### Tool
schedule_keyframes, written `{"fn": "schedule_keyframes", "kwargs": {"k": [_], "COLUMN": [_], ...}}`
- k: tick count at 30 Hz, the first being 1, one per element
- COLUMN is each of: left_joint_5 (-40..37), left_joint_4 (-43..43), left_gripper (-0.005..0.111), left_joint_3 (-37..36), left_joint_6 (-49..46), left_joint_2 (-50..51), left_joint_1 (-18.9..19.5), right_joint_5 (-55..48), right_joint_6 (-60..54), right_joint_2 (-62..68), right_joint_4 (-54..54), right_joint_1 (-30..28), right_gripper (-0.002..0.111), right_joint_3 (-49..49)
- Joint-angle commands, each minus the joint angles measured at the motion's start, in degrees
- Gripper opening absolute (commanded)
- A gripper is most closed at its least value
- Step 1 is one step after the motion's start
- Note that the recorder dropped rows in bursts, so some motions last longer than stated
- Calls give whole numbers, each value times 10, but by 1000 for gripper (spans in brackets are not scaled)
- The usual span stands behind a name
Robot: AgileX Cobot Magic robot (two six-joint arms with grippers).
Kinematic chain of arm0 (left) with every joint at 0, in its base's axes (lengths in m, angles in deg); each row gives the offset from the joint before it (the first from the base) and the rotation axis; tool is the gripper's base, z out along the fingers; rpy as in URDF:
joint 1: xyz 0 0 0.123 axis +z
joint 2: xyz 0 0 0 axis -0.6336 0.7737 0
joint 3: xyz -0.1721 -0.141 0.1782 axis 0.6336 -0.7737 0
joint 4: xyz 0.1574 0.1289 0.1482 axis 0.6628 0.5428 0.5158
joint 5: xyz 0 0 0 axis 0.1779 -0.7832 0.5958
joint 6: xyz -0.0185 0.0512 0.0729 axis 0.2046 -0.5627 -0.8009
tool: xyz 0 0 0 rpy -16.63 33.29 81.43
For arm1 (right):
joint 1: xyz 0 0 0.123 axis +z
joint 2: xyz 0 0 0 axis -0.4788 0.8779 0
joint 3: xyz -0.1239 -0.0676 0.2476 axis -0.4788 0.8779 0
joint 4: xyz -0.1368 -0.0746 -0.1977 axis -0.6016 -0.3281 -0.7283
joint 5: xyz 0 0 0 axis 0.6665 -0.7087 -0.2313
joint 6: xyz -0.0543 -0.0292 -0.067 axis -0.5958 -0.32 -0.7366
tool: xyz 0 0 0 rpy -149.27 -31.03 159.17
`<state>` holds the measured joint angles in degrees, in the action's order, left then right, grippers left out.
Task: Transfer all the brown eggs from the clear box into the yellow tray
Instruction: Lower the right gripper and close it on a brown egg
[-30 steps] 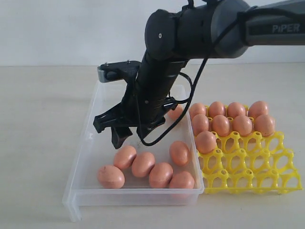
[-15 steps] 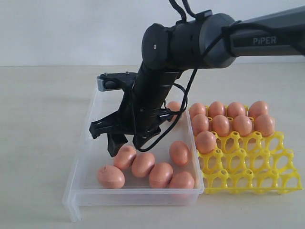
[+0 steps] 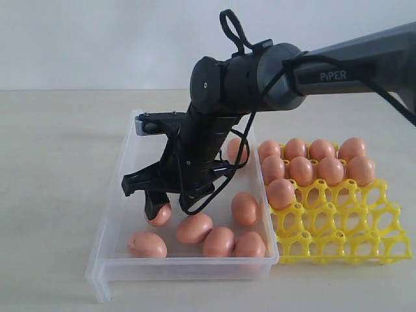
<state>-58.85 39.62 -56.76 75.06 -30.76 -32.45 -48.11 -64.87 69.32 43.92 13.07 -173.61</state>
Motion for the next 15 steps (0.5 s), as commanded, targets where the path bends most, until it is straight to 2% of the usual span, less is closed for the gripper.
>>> {"fn": "schedule_keyframes", "kwargs": {"k": [1, 6, 15], "left_joint_5": [0, 0, 1], "left_joint_4": [-5, -5, -5], "left_gripper": [4, 4, 4], "left_joint_3": [-2, -2, -2], "left_joint_6": [5, 5, 5], "left_joint_2": [-1, -1, -1], "left_joint_1": [-1, -1, -1], "right_joint_5": [26, 30, 44], "right_joint_6": [-26, -78, -50], "right_joint_2": [0, 0, 0], "right_joint_4": [-2, 10, 10], "right_joint_1": [1, 1, 1], "right_gripper": [54, 54, 54], "right_joint_3": [-2, -2, -2]}}
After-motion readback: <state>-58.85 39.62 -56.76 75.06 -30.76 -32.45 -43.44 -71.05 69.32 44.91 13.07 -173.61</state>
